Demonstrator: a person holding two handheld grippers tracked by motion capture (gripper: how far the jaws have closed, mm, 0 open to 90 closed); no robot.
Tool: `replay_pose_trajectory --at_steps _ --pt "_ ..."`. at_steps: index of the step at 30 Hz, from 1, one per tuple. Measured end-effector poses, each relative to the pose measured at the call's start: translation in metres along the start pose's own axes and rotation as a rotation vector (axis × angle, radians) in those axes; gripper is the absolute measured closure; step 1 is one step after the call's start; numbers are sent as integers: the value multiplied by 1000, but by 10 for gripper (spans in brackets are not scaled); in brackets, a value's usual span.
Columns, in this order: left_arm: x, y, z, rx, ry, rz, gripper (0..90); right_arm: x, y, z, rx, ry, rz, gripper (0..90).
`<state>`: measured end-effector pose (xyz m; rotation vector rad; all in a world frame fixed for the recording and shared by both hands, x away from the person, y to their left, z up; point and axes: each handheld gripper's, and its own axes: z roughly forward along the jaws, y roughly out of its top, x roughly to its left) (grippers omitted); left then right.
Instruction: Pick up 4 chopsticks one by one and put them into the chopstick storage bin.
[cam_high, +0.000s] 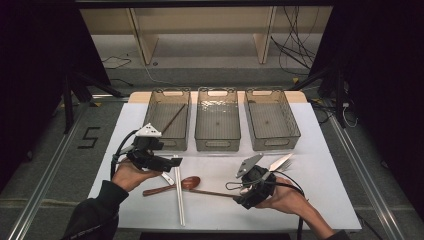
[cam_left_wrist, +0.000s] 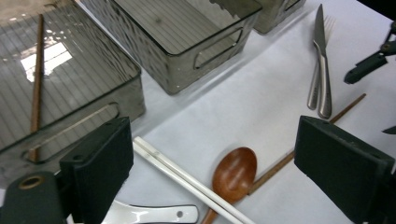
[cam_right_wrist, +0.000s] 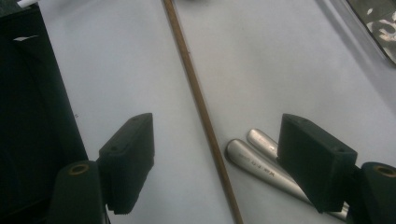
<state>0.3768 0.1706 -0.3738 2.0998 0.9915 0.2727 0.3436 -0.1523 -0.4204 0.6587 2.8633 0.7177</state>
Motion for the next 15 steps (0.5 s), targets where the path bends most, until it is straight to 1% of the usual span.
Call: replay_pose_trajectory --at_steps 1,2,3,4,5,6,8,10,12,14,15 --pt "-2 -2 0 -2 -1 1 110 -1 0 1 3 2 -4 278" --pt "-4 -3 1 -3 1 5 110 0 1 1 10 3 4 276" --pt "-6 -5 2 2 3 10 109 -1 1 2 10 -1 -7 274" --pt "-8 -7 3 3 1 8 109 -1 1 3 17 5 2 273" --pt "-10 -9 4 13 0 22 108 -1 1 4 21 1 -7 273" --pt "-12 -10 5 12 2 29 108 -2 1 5 27 3 -14 272" --pt "-16 -12 5 10 0 38 109 -1 2 6 40 4 -1 277" --pt "-19 -14 5 11 -4 44 109 -3 1 7 48 4 -17 292" --pt "-21 -16 5 15 1 57 105 -3 1 7 54 15 2 310" --pt "-24 -18 6 21 -6 68 98 -4 1 9 62 13 -11 335" --pt "-26 -18 6 20 -3 68 94 -5 1 10 71 15 -16 351"
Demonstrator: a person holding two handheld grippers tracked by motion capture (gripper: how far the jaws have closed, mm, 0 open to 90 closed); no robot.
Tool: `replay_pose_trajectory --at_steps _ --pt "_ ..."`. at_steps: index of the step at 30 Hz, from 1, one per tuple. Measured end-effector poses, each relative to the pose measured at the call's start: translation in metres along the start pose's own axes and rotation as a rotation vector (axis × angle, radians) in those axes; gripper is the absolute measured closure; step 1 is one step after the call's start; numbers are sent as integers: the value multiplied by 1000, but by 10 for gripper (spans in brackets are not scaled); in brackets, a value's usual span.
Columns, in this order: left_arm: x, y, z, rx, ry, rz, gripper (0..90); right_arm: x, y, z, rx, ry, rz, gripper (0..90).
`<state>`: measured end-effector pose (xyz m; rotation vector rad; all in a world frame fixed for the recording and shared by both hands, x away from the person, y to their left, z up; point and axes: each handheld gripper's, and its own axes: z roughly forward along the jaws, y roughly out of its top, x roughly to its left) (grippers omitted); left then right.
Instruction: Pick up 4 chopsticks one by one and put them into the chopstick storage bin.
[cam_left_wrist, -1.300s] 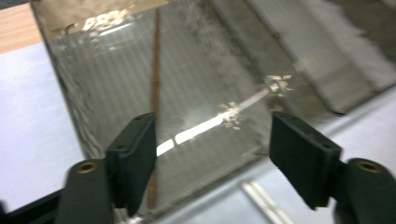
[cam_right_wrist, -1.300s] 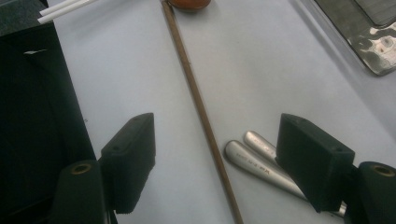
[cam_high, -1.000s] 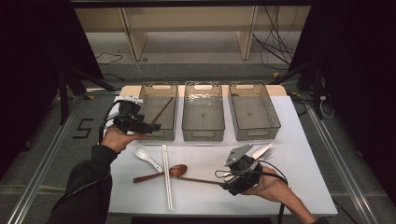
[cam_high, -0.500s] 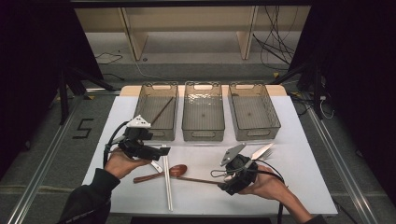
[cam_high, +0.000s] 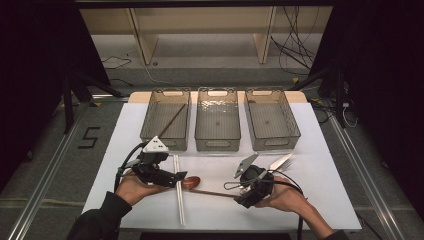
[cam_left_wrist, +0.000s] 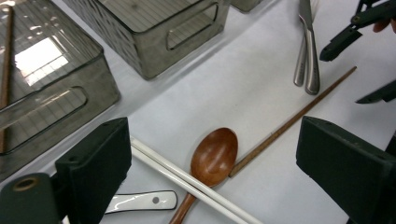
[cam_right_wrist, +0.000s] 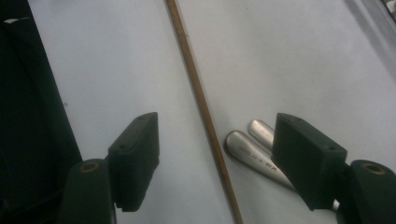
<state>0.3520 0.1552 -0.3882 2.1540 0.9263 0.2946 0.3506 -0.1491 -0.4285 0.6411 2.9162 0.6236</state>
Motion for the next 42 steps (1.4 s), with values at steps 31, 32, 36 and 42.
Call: replay_pose_trajectory --at_steps 31,32,36,42 --pt "-22 -17 -2 28 -30 86 88 -1 12 32 154 34 -67 729" --pt "-22 -17 -2 28 -31 87 87 -1 13 33 155 34 -67 734" --pt "-21 -16 -2 29 -30 87 87 -1 13 34 160 36 -74 750" --pt "-21 -16 -1 29 -29 89 87 -1 15 36 168 30 -82 771"
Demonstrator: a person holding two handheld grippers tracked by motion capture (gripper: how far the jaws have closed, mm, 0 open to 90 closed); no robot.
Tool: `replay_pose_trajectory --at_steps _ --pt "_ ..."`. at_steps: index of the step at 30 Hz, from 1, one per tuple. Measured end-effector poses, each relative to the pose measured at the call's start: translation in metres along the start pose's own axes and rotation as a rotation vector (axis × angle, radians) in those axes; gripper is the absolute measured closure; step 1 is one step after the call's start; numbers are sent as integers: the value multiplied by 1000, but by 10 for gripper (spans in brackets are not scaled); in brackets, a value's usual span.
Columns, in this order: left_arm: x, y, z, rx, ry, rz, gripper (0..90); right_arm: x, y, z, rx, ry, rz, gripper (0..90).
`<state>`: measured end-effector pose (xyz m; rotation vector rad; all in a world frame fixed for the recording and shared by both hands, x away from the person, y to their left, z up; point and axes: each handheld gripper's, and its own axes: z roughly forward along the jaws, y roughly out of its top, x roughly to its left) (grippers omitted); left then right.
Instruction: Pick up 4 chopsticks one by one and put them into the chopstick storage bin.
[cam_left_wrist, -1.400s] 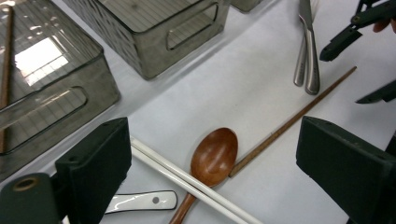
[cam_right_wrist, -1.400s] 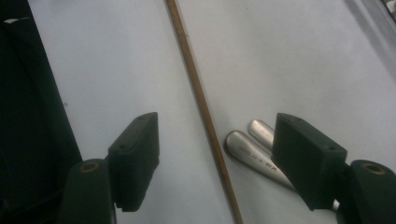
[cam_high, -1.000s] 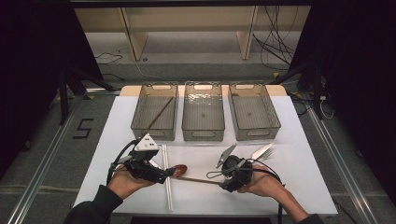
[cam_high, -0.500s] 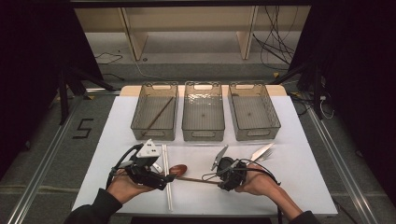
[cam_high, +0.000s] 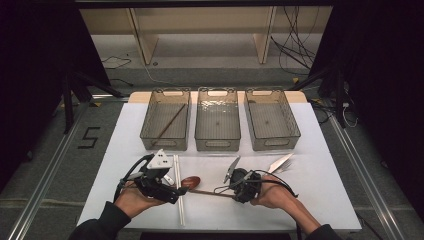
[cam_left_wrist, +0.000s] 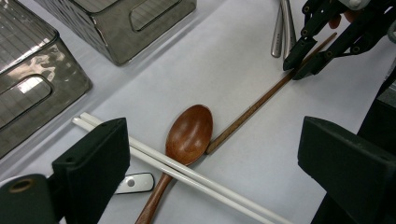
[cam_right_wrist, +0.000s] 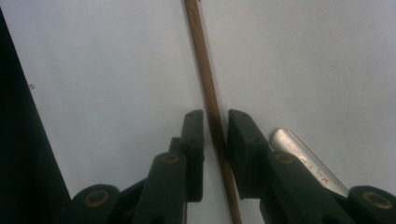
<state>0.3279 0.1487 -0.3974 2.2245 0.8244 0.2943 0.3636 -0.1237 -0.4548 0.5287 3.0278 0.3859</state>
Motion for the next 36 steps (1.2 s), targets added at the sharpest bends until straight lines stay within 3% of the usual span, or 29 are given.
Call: replay_pose_trajectory --at_steps 5,25,36 --pt "0 0 0 -1 2 0 87 2 2 3 21 -6 2 785" --pt "-1 -1 1 4 -10 6 92 12 1 1 82 0 -125 858" --pt "0 -1 2 10 -12 12 95 14 -1 -10 58 15 -166 860"
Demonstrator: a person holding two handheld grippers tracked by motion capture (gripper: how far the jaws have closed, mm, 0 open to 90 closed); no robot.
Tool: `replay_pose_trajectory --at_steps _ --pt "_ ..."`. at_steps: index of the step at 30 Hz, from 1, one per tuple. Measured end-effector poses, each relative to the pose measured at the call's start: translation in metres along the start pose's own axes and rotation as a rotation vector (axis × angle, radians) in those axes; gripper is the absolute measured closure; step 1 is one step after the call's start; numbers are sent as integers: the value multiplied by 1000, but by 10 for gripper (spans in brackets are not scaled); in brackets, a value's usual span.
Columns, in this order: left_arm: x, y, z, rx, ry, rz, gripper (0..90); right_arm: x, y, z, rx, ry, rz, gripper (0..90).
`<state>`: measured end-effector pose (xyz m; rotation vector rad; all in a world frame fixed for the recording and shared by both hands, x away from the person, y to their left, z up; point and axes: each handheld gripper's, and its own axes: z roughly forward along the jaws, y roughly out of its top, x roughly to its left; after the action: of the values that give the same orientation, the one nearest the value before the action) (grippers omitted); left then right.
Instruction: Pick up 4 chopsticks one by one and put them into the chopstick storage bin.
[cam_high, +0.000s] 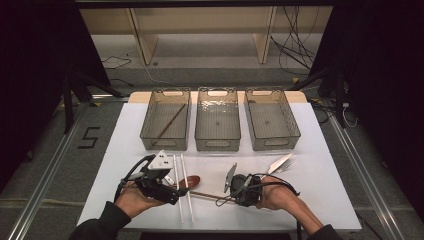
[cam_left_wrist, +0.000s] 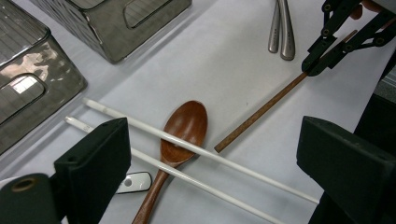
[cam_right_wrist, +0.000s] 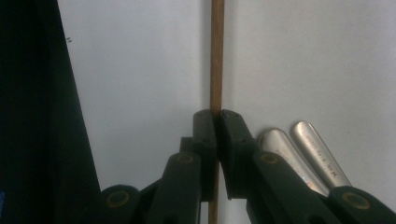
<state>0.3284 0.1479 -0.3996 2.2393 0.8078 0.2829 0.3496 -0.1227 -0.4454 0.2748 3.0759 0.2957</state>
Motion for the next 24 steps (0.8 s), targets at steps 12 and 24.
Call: replay_pose_trajectory --at_steps 12,24 --pt "0 0 1 7 -5 0 95 -4 -5 -8 -25 -29 18 860" --pt "-2 5 10 30 -19 26 109 -4 -5 -25 -97 -51 27 860"
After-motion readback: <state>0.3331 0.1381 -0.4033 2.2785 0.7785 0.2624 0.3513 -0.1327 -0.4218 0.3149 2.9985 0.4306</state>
